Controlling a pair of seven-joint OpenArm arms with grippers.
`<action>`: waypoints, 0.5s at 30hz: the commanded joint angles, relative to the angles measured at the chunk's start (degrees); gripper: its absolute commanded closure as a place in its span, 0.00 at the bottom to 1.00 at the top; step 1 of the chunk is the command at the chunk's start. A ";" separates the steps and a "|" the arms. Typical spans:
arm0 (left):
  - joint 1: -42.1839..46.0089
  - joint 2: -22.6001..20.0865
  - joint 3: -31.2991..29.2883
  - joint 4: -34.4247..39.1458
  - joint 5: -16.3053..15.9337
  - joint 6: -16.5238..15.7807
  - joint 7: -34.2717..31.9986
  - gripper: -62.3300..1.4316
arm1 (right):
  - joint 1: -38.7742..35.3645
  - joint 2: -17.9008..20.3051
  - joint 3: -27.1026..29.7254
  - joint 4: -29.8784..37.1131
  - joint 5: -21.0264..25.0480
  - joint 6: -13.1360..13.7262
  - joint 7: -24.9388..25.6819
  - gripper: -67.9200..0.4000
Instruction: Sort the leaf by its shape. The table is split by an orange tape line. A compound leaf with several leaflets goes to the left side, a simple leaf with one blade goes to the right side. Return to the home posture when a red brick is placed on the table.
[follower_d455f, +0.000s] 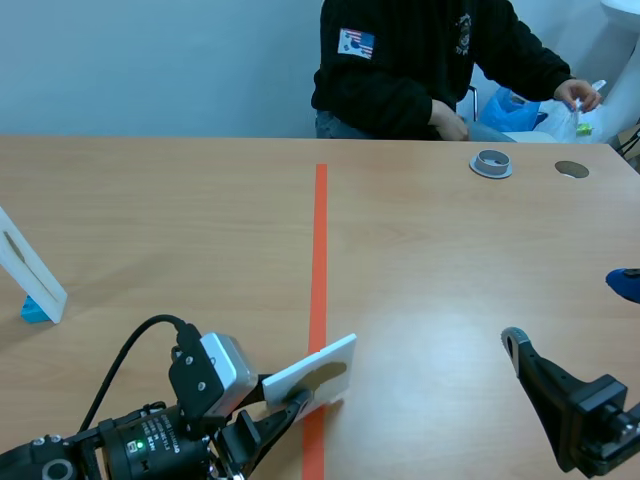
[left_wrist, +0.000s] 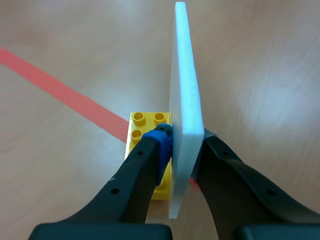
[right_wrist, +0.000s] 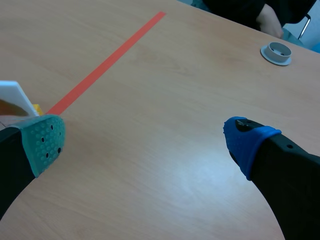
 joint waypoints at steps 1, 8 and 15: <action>2.67 -0.26 -1.88 4.50 -0.59 -0.46 -1.20 0.93 | 0.79 0.61 0.92 0.04 0.61 -0.20 1.05 0.00; 13.03 -0.66 -11.80 14.60 -6.78 -0.50 -1.18 0.93 | 0.79 0.61 0.92 0.04 0.63 -0.20 1.05 0.00; 18.18 -0.46 -23.91 17.44 -13.27 -0.46 -0.15 0.93 | 0.79 0.61 0.92 0.04 0.63 -0.20 1.05 0.00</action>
